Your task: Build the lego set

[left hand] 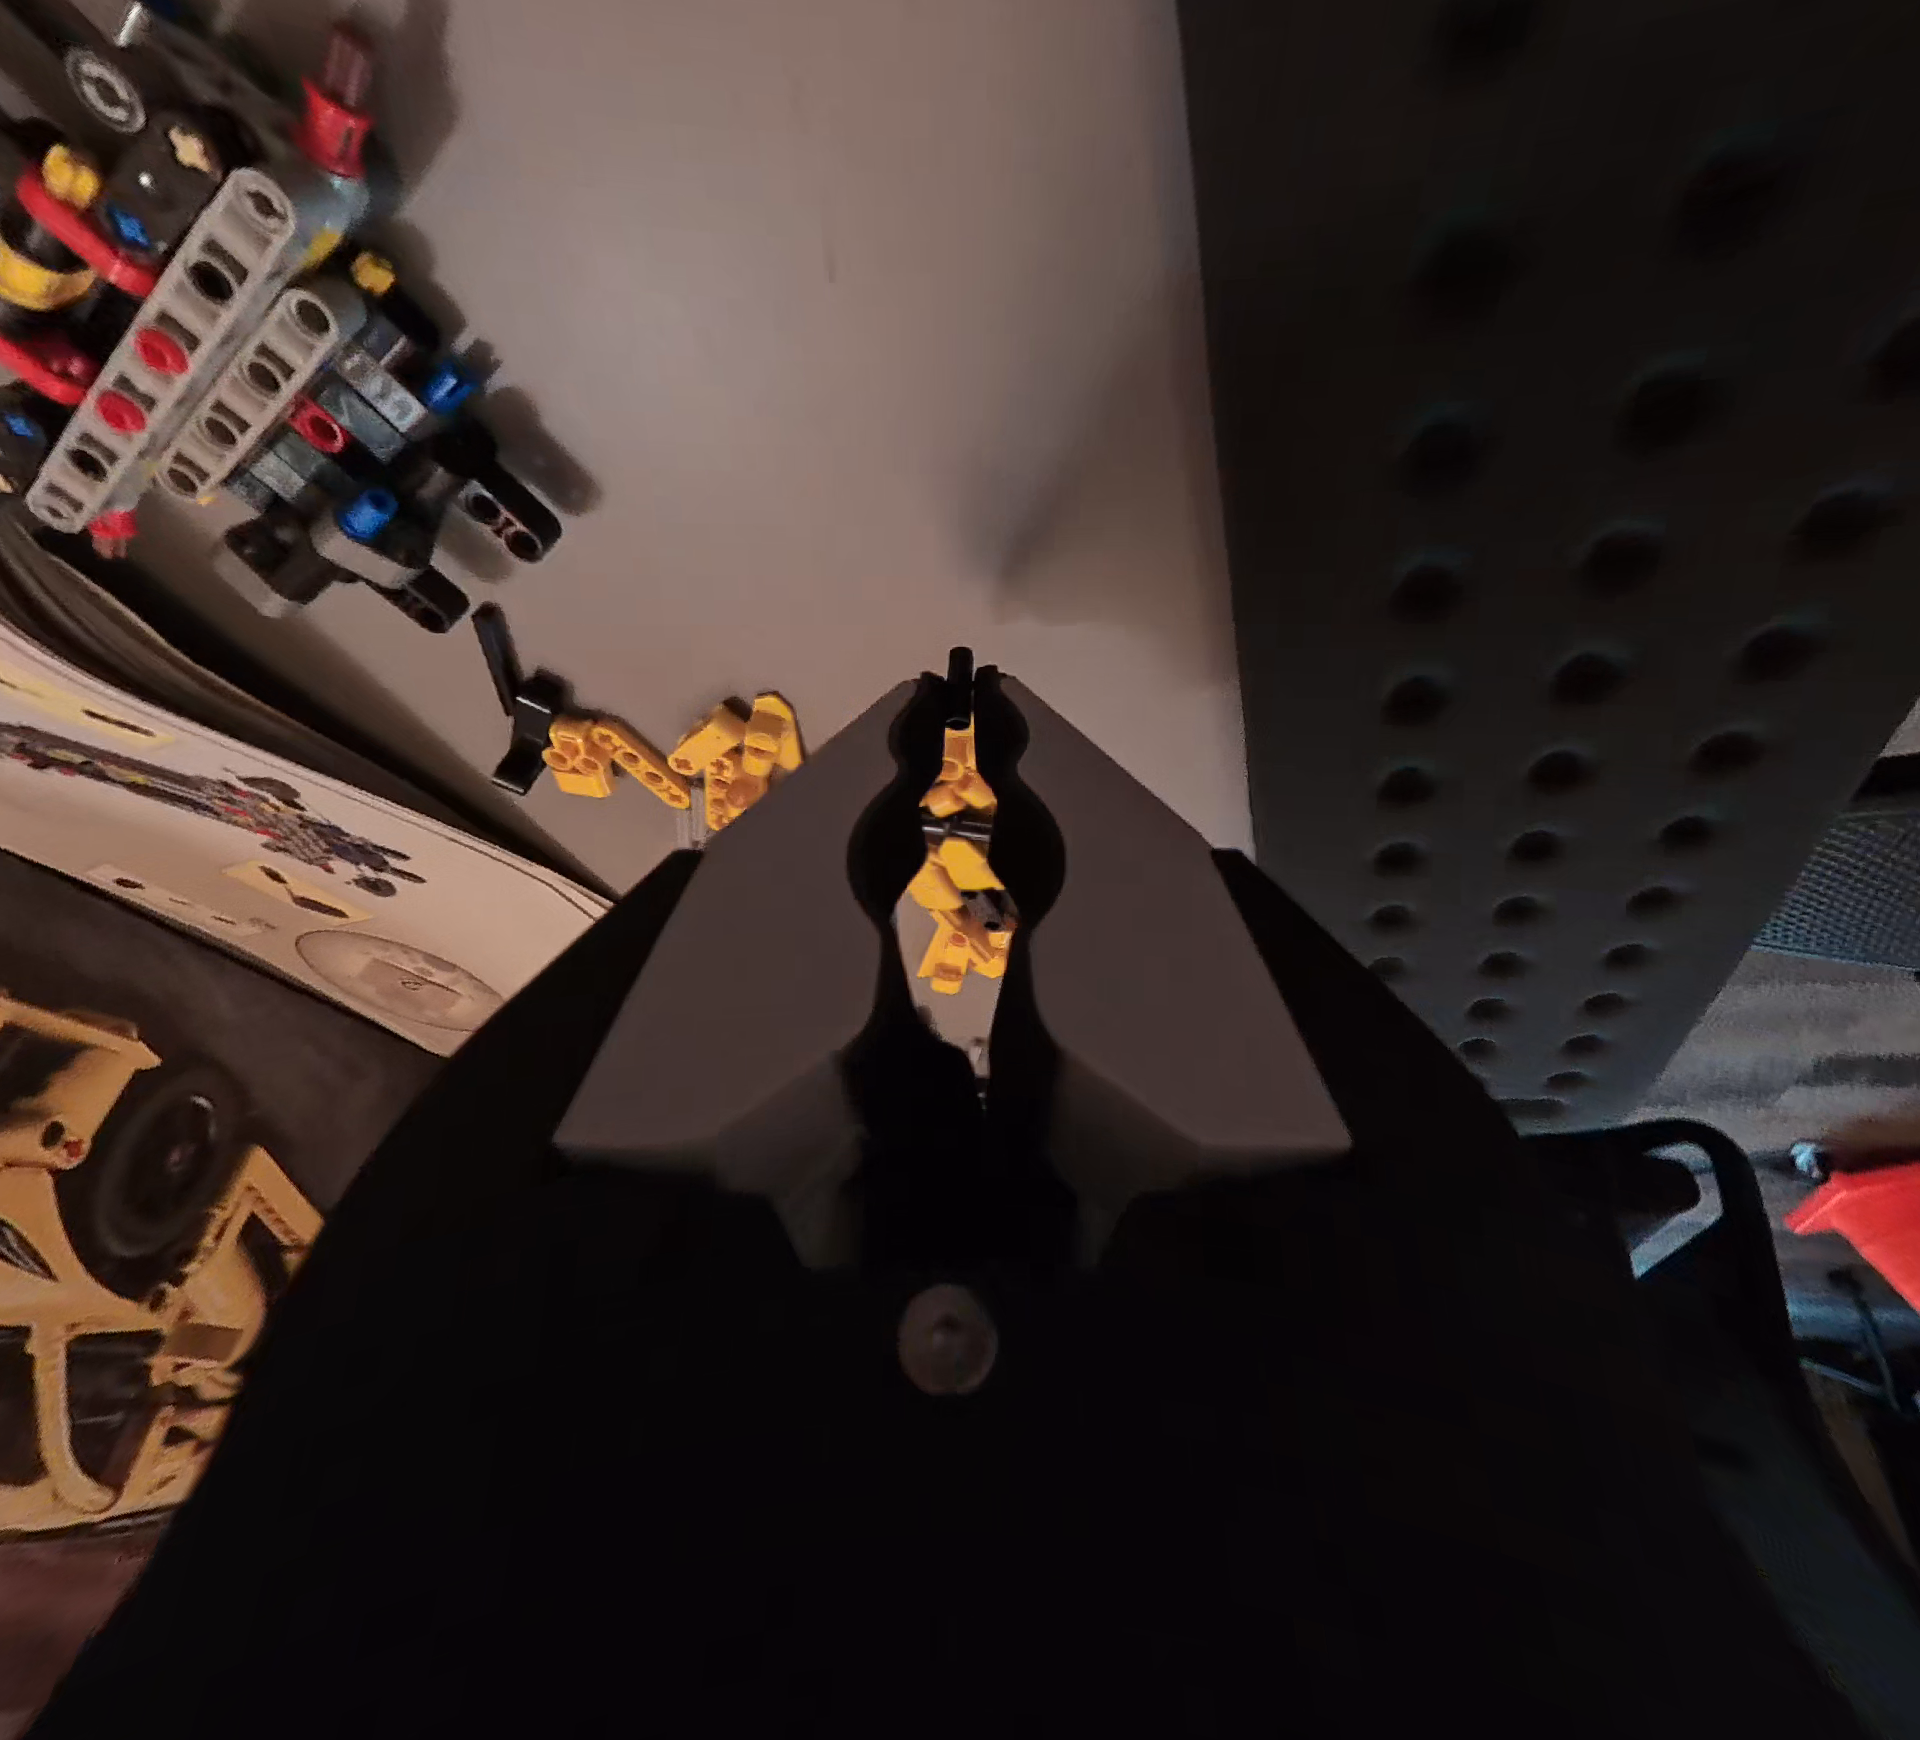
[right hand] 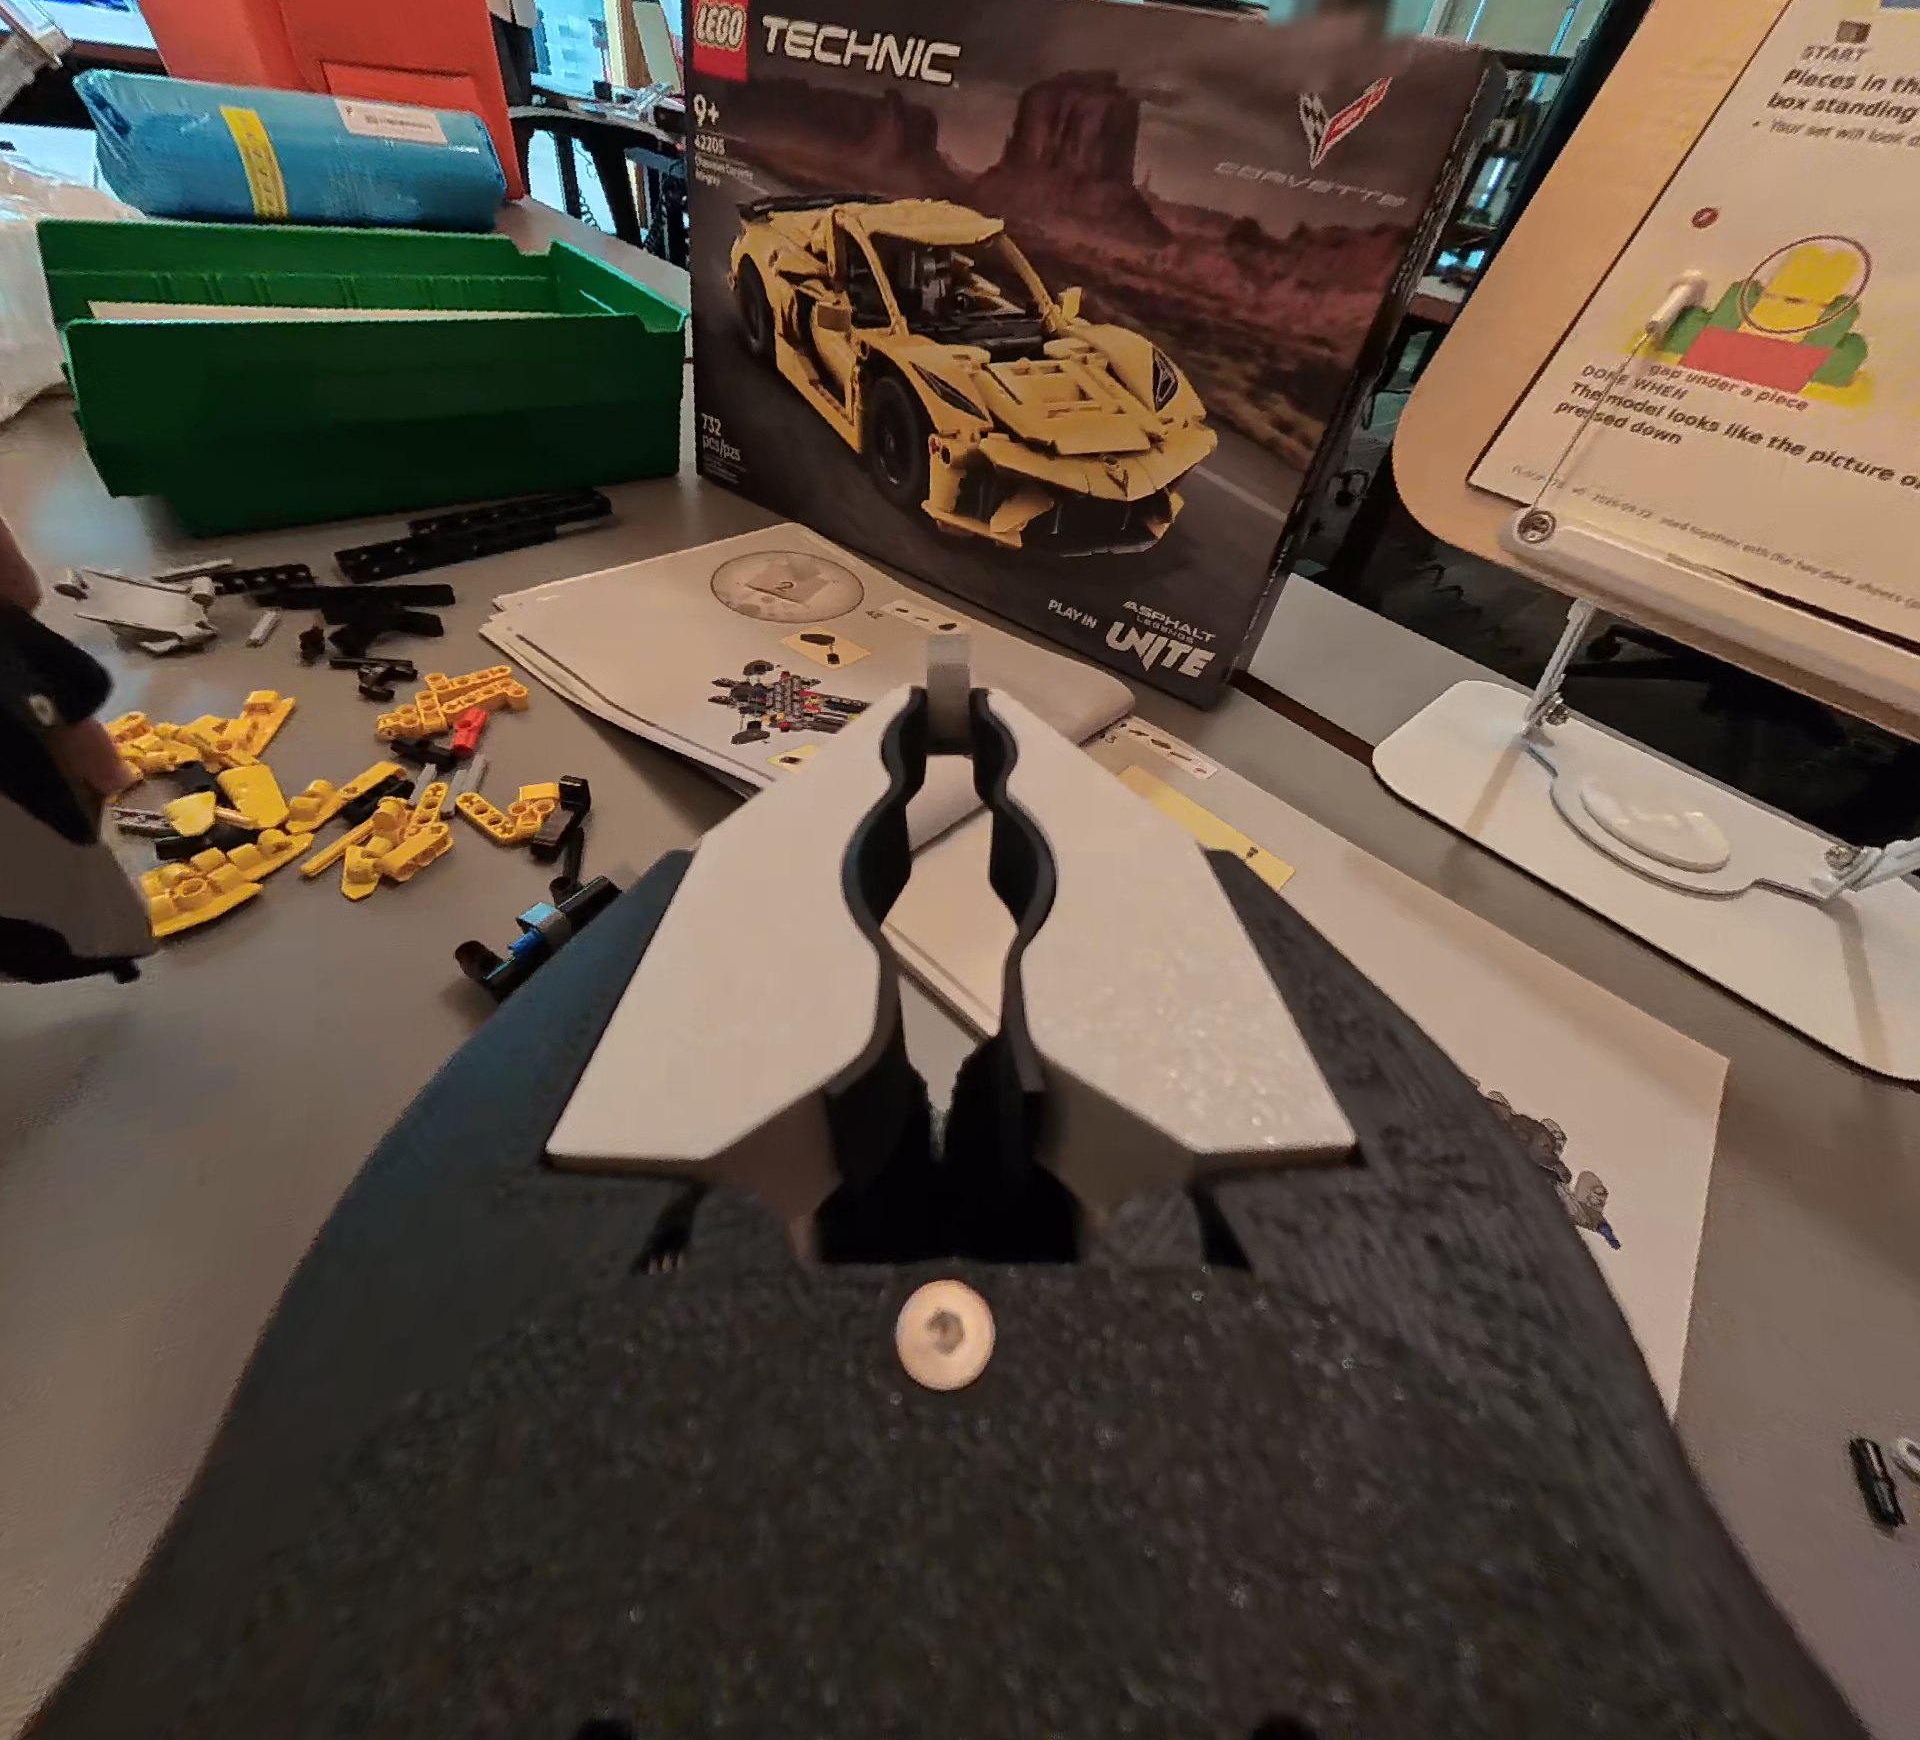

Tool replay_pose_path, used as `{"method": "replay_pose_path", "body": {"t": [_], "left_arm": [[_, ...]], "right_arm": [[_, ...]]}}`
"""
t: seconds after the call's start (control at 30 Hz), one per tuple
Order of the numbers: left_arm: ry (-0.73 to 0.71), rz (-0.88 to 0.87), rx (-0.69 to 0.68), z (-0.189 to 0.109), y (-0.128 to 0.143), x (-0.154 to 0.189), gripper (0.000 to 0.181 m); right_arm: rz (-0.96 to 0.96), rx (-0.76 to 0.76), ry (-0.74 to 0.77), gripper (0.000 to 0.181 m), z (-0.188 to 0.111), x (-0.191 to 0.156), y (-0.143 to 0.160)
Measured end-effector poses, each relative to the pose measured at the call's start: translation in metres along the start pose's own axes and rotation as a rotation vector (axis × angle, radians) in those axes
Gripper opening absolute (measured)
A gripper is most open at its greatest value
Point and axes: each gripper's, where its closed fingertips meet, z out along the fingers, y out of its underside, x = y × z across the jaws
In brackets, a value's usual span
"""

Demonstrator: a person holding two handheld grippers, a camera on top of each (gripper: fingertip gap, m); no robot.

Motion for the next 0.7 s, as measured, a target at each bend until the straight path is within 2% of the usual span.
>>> {"method": "replay_pose_path", "body": {"t": [0.13, 0.43, 0.7], "left_arm": [[0.032, 0.039, -0.041, 0.003, -0.002, 0.0, 0.003], [0.052, 0.052, 0.005, 0.005, -0.016, 0.004, 0.003], [0.059, 0.038, 0.023, 0.008, -0.017, 0.005, 0.003]], "right_arm": [[0.007, 0.003, -0.01, 0.007, 0.0, -0.002, -0.001], [0.026, 0.009, -0.027, 0.007, 0.0, -0.005, -0.002], [0.029, 0.005, -0.029, 0.007, 0.0, -0.005, -0.001]]}}
